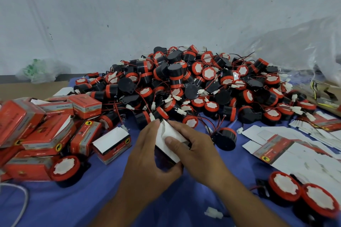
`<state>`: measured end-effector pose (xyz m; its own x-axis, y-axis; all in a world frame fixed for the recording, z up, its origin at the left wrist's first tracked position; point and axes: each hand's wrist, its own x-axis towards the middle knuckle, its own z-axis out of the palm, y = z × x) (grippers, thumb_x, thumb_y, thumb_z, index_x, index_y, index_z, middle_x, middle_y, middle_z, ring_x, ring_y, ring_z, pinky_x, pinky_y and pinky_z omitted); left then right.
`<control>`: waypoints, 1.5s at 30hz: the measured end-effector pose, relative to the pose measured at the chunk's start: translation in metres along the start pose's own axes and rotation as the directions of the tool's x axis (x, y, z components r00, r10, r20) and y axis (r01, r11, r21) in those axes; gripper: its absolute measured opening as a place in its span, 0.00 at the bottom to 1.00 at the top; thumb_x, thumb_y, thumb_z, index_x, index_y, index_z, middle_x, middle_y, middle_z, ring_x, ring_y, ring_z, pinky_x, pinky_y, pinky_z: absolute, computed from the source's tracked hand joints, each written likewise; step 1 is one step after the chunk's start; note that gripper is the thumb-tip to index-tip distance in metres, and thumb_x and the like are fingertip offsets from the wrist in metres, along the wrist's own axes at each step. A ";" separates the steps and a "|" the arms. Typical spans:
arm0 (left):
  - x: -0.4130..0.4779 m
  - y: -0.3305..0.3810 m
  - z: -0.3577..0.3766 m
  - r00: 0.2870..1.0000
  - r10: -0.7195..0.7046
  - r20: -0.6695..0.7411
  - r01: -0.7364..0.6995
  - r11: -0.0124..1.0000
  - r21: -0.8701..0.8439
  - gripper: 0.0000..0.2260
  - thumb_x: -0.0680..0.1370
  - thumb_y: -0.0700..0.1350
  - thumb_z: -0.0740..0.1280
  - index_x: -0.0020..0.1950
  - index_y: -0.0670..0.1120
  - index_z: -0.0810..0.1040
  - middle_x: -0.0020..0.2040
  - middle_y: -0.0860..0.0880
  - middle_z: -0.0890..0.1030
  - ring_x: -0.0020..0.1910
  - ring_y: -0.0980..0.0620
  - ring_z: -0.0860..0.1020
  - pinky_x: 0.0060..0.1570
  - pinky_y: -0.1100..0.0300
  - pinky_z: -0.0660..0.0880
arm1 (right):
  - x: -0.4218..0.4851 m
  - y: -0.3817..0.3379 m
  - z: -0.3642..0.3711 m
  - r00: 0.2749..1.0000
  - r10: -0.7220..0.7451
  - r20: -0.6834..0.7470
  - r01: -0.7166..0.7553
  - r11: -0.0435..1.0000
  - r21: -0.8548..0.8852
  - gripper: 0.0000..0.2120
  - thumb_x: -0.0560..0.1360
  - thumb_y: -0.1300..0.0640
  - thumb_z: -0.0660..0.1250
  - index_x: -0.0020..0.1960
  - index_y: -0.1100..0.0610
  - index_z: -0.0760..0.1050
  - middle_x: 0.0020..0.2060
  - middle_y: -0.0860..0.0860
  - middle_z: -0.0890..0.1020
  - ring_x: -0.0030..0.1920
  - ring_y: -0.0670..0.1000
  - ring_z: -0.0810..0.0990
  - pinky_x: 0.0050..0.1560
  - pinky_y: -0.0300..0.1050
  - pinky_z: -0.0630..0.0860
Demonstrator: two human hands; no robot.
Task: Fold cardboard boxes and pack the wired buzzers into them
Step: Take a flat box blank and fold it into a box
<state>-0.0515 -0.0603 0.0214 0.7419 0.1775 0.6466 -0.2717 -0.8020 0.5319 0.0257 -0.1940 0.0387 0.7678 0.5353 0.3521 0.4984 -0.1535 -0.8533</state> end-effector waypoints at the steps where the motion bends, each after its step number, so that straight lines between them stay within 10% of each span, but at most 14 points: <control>1: 0.000 0.000 0.000 1.000 0.019 -0.007 -0.019 1.000 0.003 0.38 0.69 0.54 0.71 0.71 0.31 0.68 0.68 0.40 0.74 0.68 0.46 0.70 0.69 0.69 0.63 | 0.000 0.000 0.000 1.000 -0.002 -0.007 0.002 1.000 0.017 0.17 0.81 0.54 0.67 0.67 0.41 0.75 0.55 0.32 0.81 0.58 0.36 0.79 0.58 0.41 0.79; 17: -0.006 -0.009 0.007 0.999 -0.034 -0.002 0.034 0.998 0.055 0.41 0.68 0.56 0.76 0.72 0.33 0.69 0.69 0.39 0.74 0.68 0.42 0.74 0.67 0.61 0.68 | 0.003 0.006 0.004 0.994 0.002 0.107 -0.012 0.995 0.102 0.18 0.83 0.57 0.60 0.72 0.46 0.68 0.69 0.41 0.74 0.68 0.35 0.71 0.66 0.32 0.68; 21: -0.004 -0.004 0.005 0.995 -0.091 -0.029 0.091 0.996 -0.024 0.41 0.68 0.59 0.75 0.75 0.40 0.68 0.71 0.46 0.73 0.68 0.59 0.67 0.63 0.79 0.59 | 0.006 0.013 -0.005 0.982 0.078 0.171 -0.130 0.938 0.322 0.20 0.80 0.67 0.64 0.71 0.57 0.73 0.68 0.49 0.78 0.68 0.46 0.76 0.68 0.48 0.74; 29: -0.006 -0.004 0.006 0.975 -0.172 -0.144 0.160 0.983 -0.091 0.40 0.67 0.64 0.72 0.74 0.51 0.64 0.69 0.53 0.73 0.66 0.70 0.66 0.60 0.79 0.61 | 0.008 0.018 0.006 0.981 0.143 0.133 -0.192 0.827 0.529 0.18 0.79 0.67 0.65 0.66 0.55 0.78 0.67 0.52 0.78 0.69 0.52 0.75 0.71 0.59 0.71; 38: -0.011 -0.010 0.014 0.953 -0.288 -0.095 0.280 0.956 -0.092 0.45 0.65 0.70 0.68 0.76 0.50 0.62 0.70 0.53 0.68 0.68 0.55 0.67 0.60 0.70 0.64 | 0.002 0.017 0.023 0.984 0.176 -0.036 -0.134 0.852 0.505 0.17 0.82 0.66 0.60 0.58 0.48 0.82 0.65 0.43 0.79 0.69 0.43 0.73 0.73 0.52 0.69; 45: 0.002 -0.012 0.003 0.875 -0.472 0.101 0.430 0.665 -0.611 0.11 0.78 0.59 0.66 0.59 0.65 0.70 0.55 0.53 0.76 0.53 0.50 0.78 0.50 0.52 0.80 | 0.001 0.016 0.011 0.996 0.025 -0.087 0.020 0.878 0.479 0.07 0.79 0.69 0.64 0.50 0.58 0.73 0.66 0.43 0.78 0.67 0.42 0.76 0.57 0.38 0.76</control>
<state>-0.0452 -0.0525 0.0145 0.8401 0.4765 0.2592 -0.2366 -0.1081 0.9656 0.0298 -0.1871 0.0210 0.8122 0.4568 0.3629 0.2600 0.2734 -0.9261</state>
